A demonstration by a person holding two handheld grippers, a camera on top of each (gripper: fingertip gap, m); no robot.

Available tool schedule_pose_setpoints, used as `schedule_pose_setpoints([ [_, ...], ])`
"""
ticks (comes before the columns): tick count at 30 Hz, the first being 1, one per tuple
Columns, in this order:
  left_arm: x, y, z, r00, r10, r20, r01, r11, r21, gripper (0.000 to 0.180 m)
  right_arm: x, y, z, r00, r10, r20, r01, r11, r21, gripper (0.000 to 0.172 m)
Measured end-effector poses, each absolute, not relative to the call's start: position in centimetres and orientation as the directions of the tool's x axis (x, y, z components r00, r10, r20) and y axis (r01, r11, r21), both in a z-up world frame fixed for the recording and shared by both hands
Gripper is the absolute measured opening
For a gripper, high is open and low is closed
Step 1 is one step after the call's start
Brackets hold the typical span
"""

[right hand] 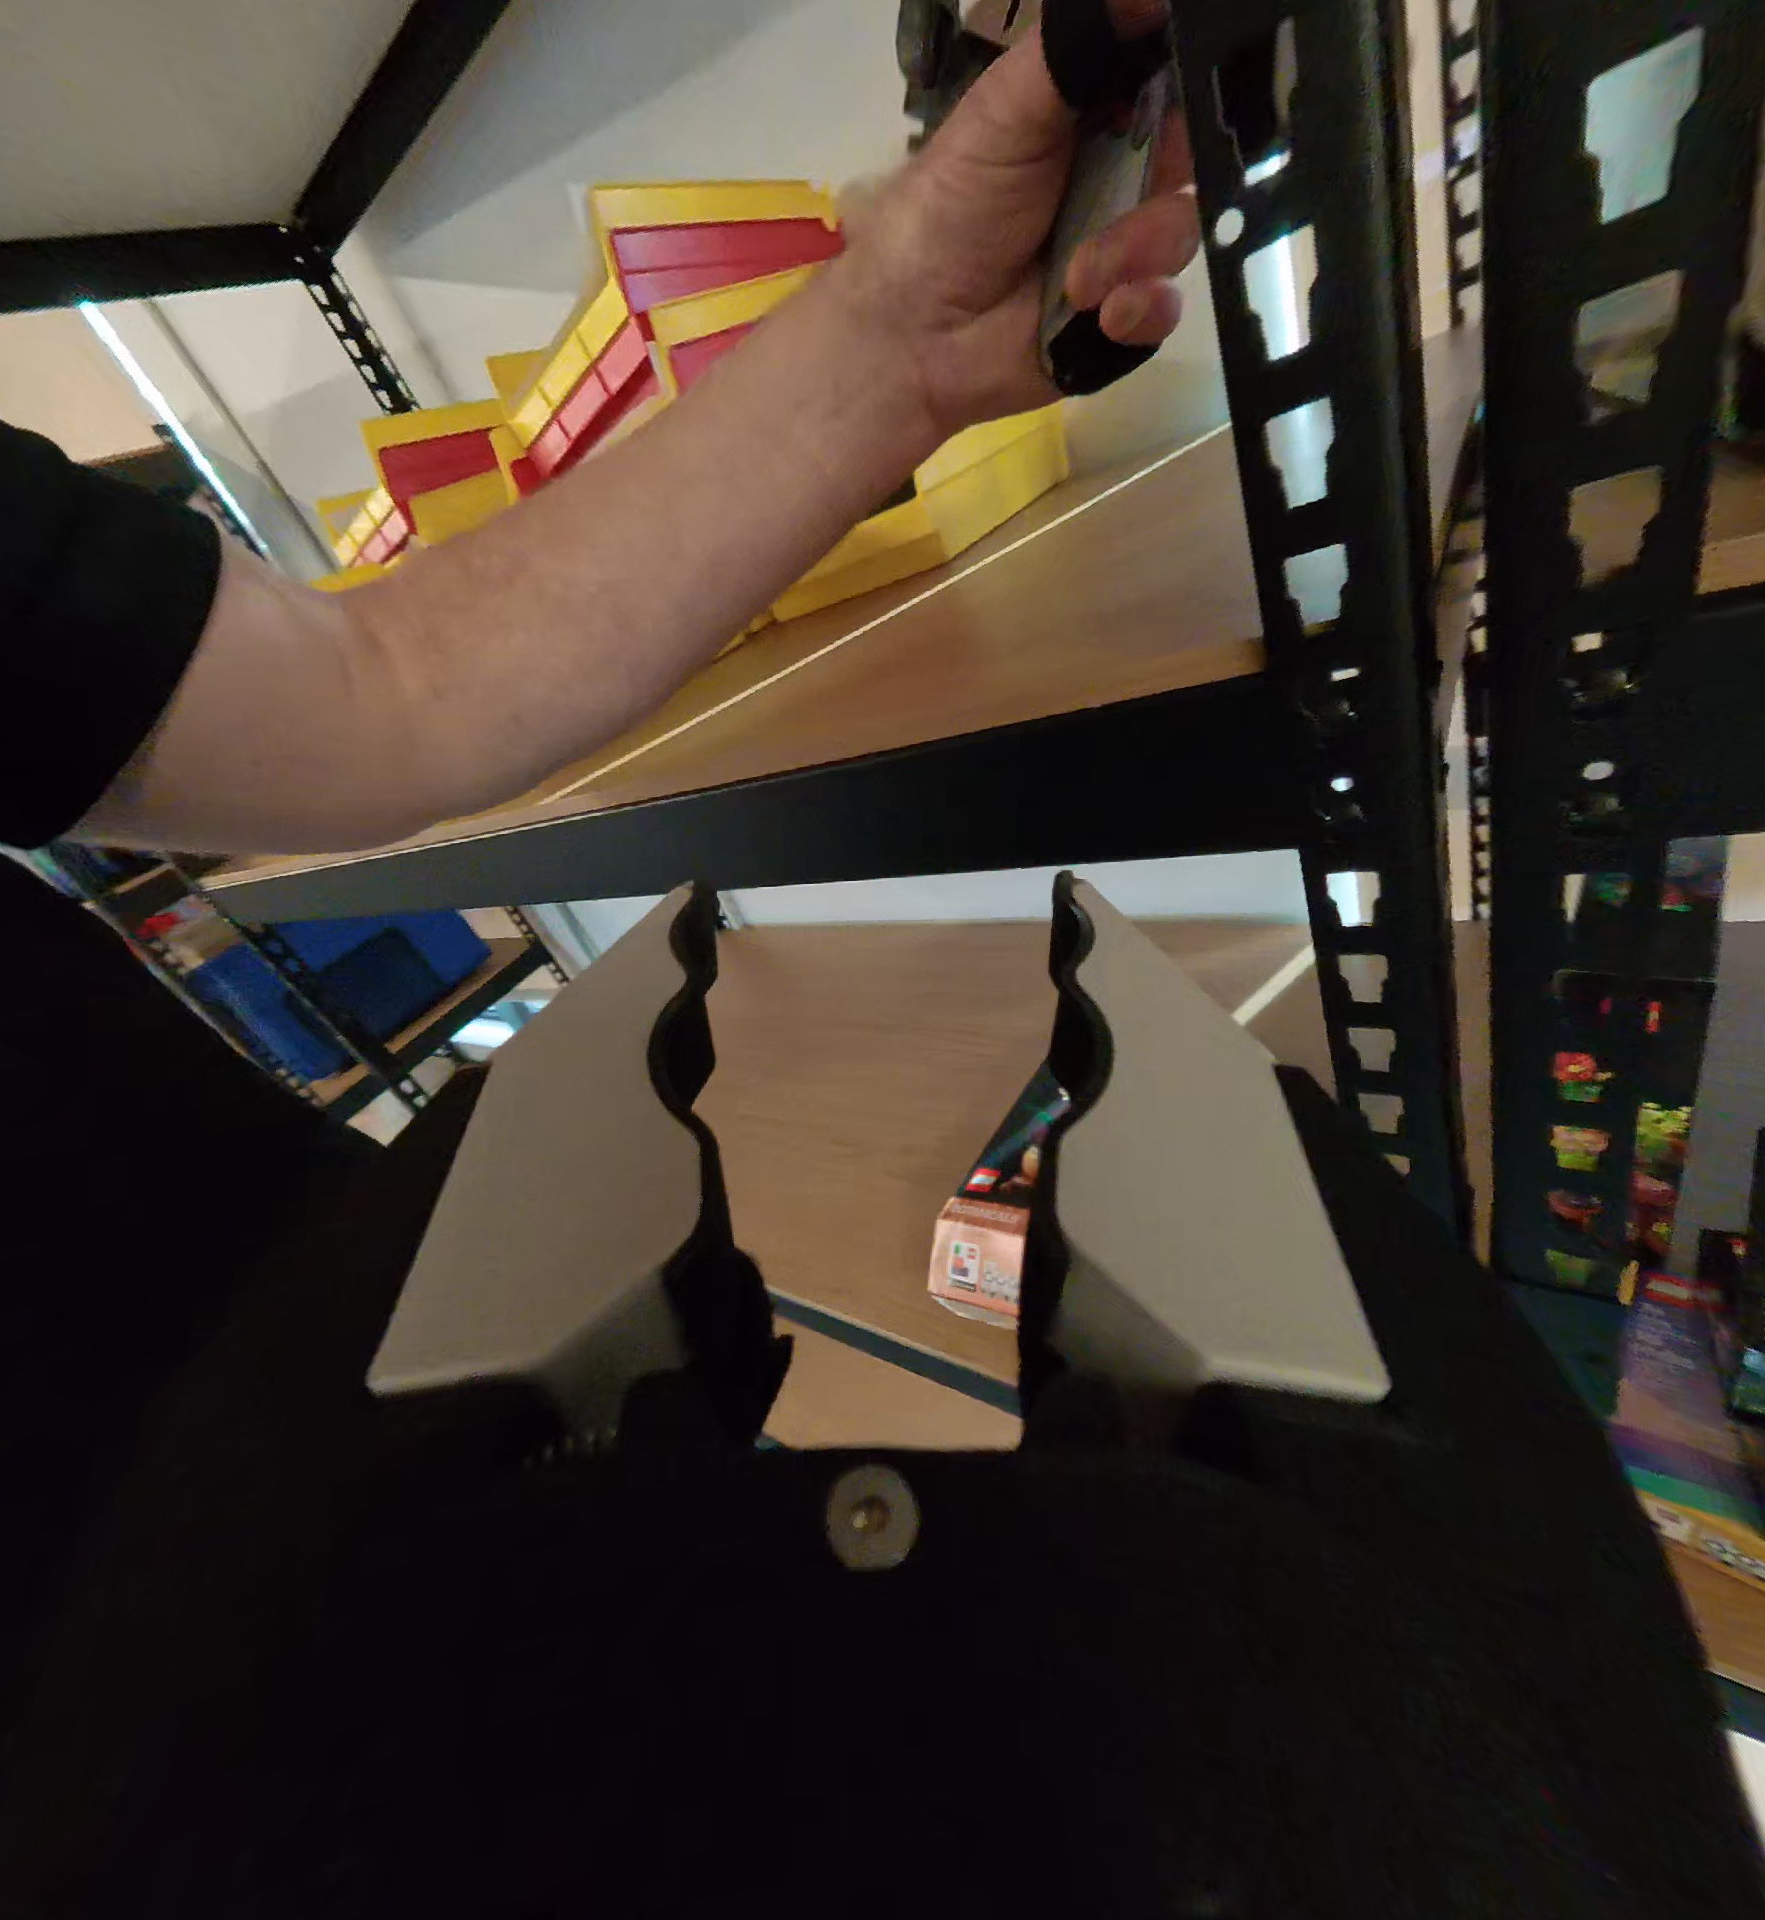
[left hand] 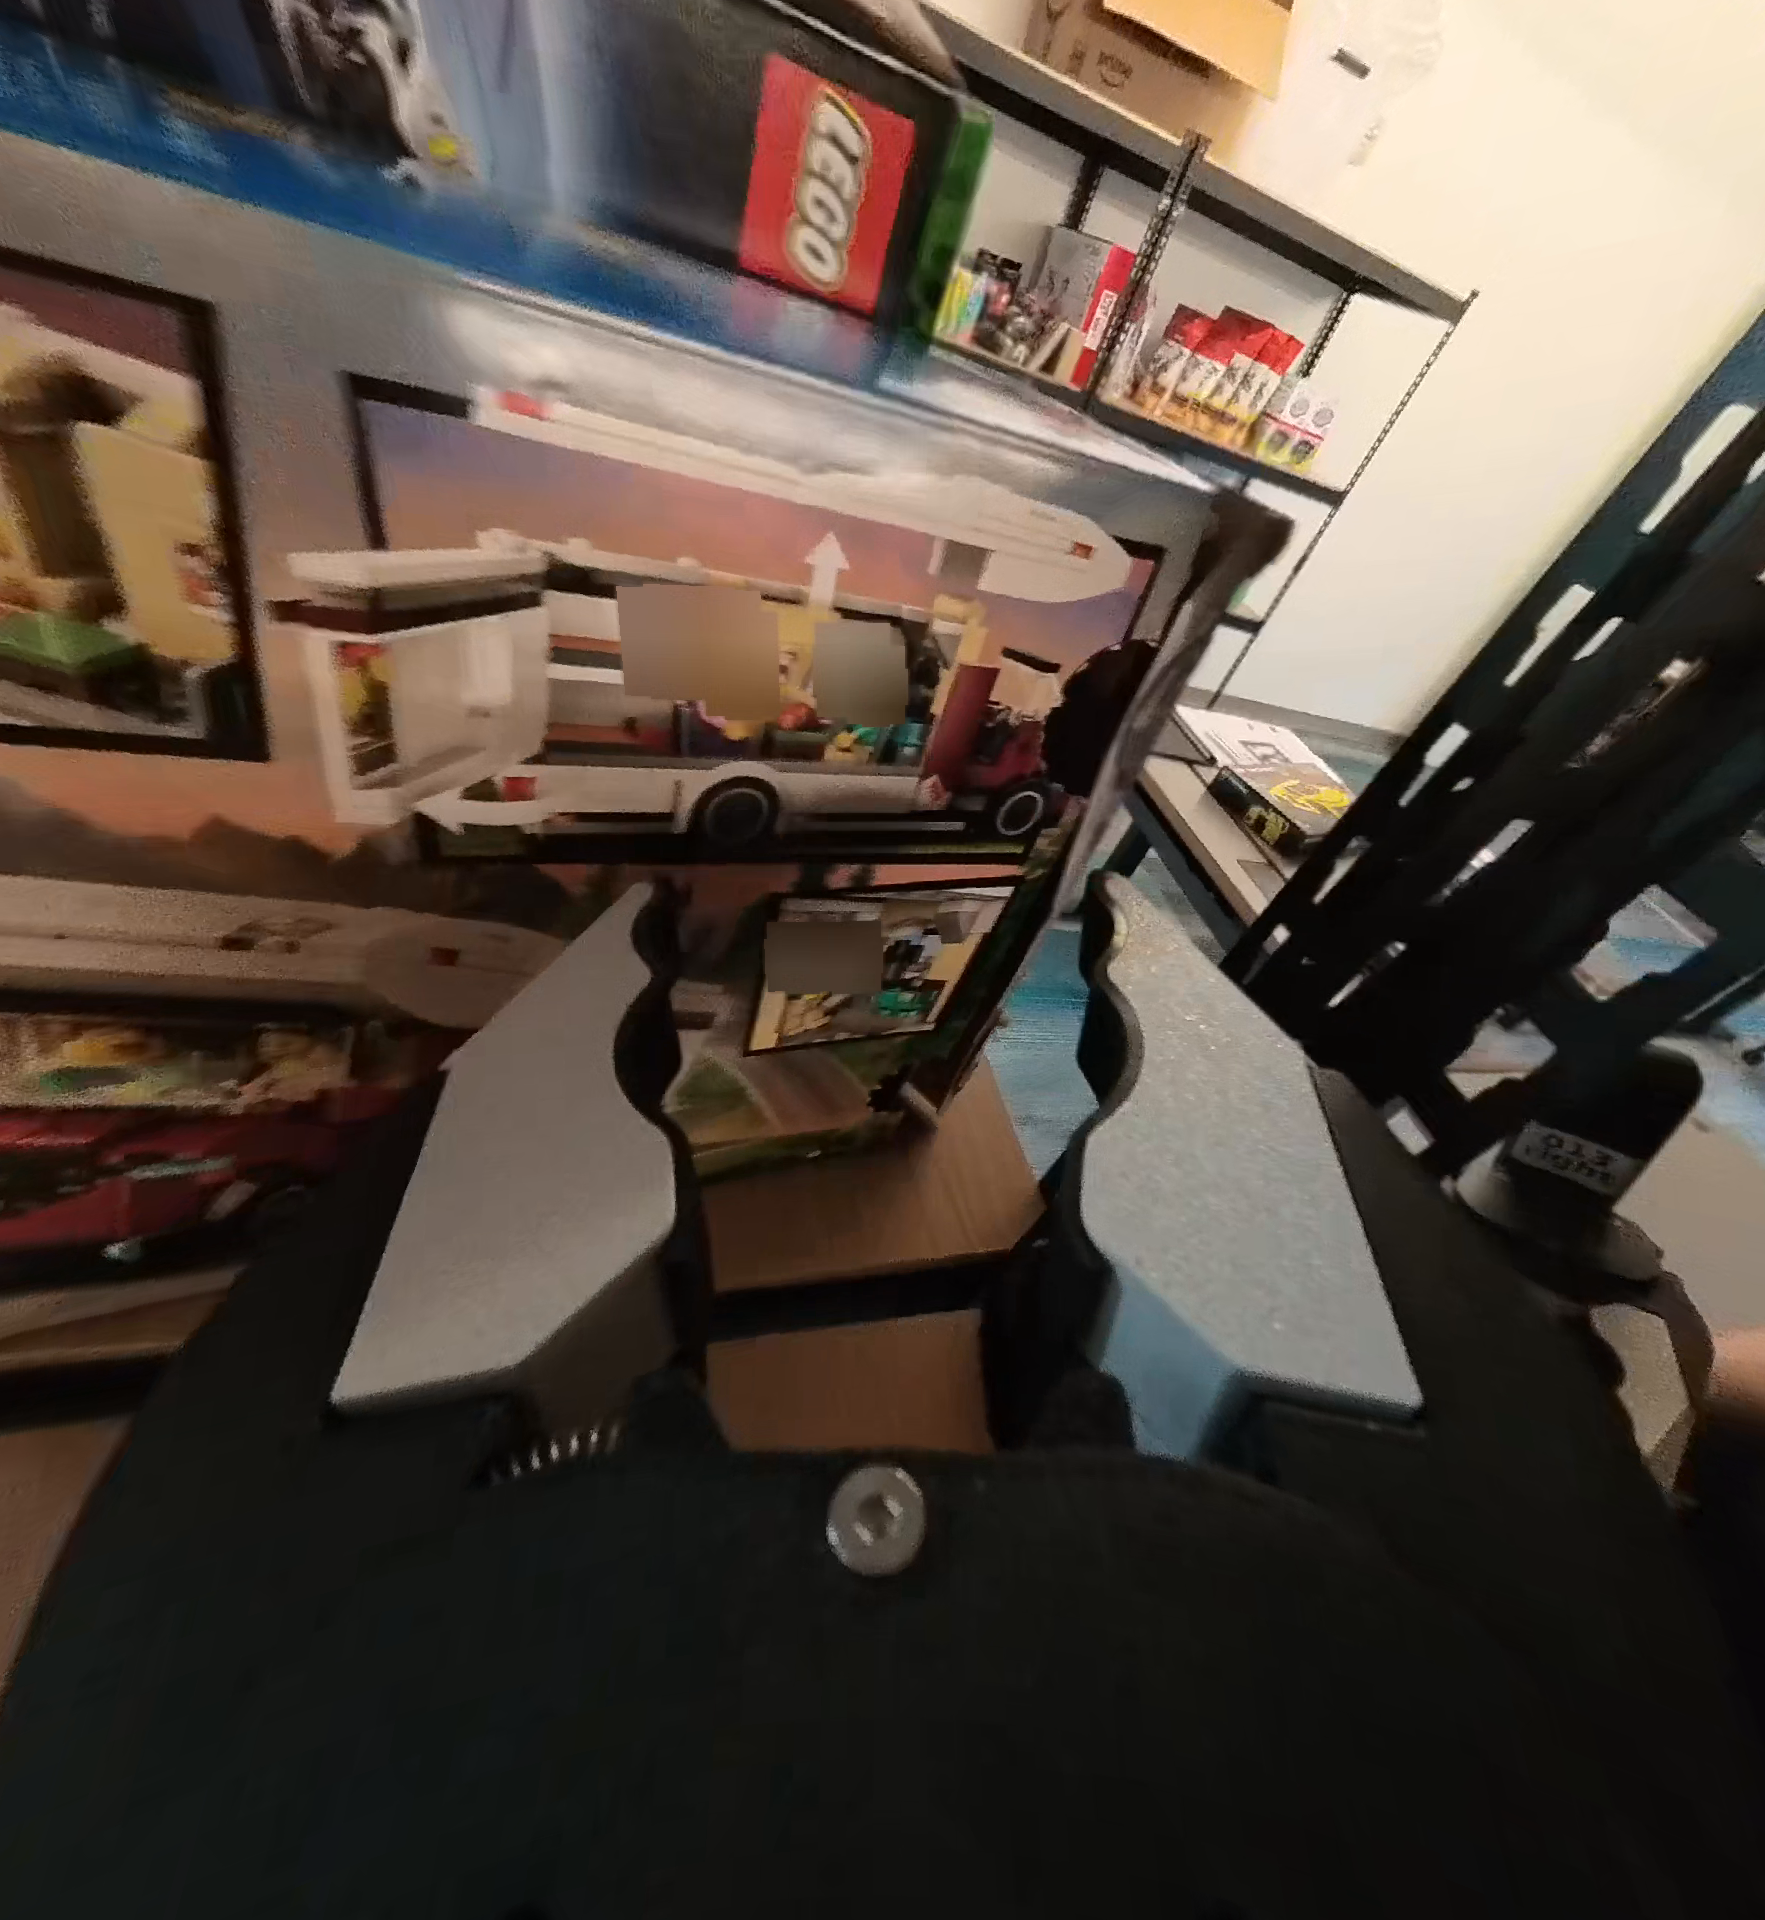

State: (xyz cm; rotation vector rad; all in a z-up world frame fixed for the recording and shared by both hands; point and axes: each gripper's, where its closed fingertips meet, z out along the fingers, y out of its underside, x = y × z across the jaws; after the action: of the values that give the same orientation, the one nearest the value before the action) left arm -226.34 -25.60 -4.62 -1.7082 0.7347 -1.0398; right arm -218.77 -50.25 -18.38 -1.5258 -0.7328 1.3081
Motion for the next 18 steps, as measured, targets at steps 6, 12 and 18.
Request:
schedule_pose_setpoints([
  [6, -231.2, -24.4, -3.6, 0.495, -0.825, 0.272, 0.009, -0.309, -0.951, 0.073, -217.9, -50.3, -18.0, 0.302, 0.869, -0.393, -0.198, -0.346, -0.917, 0.062],
  [12, -235.3, -18.9, -5.3, 0.622, -0.736, 0.266, -0.004, -0.343, -0.939, 0.076, -216.9, -49.8, -18.0, 0.318, 0.864, -0.391, -0.202, -0.342, -0.918, 0.062],
  [18, -239.8, -12.0, -4.2, 0.651, -0.679, 0.338, 0.155, -0.317, -0.936, 0.084, -214.2, -47.3, -17.1, 0.409, 0.843, -0.349, -0.208, -0.287, -0.935, 0.071],
])
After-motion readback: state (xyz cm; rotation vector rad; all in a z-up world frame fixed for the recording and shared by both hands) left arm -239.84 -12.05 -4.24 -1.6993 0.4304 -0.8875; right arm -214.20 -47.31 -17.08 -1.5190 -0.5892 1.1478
